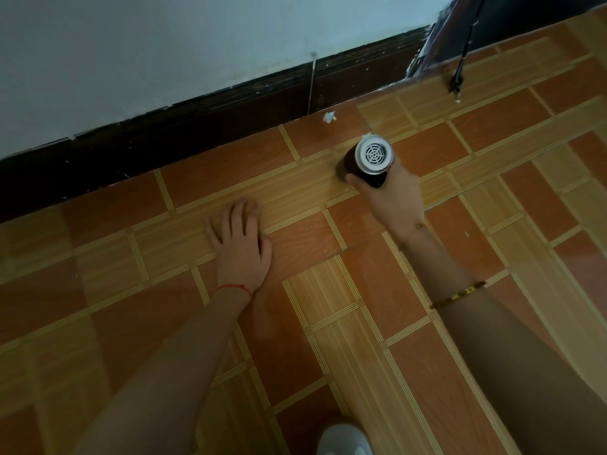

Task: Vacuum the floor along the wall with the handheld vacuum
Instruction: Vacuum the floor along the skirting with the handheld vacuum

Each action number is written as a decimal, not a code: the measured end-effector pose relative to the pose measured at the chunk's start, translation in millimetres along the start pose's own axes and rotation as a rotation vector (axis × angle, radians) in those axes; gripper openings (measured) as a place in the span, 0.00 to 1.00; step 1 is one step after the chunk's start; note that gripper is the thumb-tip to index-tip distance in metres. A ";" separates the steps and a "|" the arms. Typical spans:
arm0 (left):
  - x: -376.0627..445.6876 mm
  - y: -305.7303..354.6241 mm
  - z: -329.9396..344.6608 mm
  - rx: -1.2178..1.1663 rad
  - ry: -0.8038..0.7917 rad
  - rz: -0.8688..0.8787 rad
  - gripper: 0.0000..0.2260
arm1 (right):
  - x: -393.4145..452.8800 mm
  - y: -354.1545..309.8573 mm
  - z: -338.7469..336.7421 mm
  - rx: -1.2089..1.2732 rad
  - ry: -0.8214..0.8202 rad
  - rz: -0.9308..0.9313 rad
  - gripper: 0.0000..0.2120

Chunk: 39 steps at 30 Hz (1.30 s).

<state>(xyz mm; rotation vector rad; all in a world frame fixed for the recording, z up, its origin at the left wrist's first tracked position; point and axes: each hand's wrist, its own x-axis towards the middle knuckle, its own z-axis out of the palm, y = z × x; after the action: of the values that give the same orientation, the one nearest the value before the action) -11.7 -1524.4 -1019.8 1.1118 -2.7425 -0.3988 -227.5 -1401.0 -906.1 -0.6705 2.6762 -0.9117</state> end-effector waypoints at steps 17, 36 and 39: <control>0.1 0.1 0.0 -0.003 -0.003 -0.003 0.25 | 22.0 8.3 -4.4 -0.017 0.086 0.083 0.34; 0.3 0.1 1.0 0.013 -0.007 -0.007 0.25 | 58.2 8.7 -10.7 0.006 0.122 0.174 0.37; 0.0 -0.1 1.4 0.011 -0.001 -0.005 0.25 | 62.8 1.6 -8.5 0.014 0.114 0.189 0.37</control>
<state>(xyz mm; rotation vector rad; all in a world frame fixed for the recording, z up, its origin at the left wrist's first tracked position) -11.9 -1524.1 -1021.2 1.1221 -2.7463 -0.3859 -285.6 -1426.5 -905.0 -0.3648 2.7710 -0.9416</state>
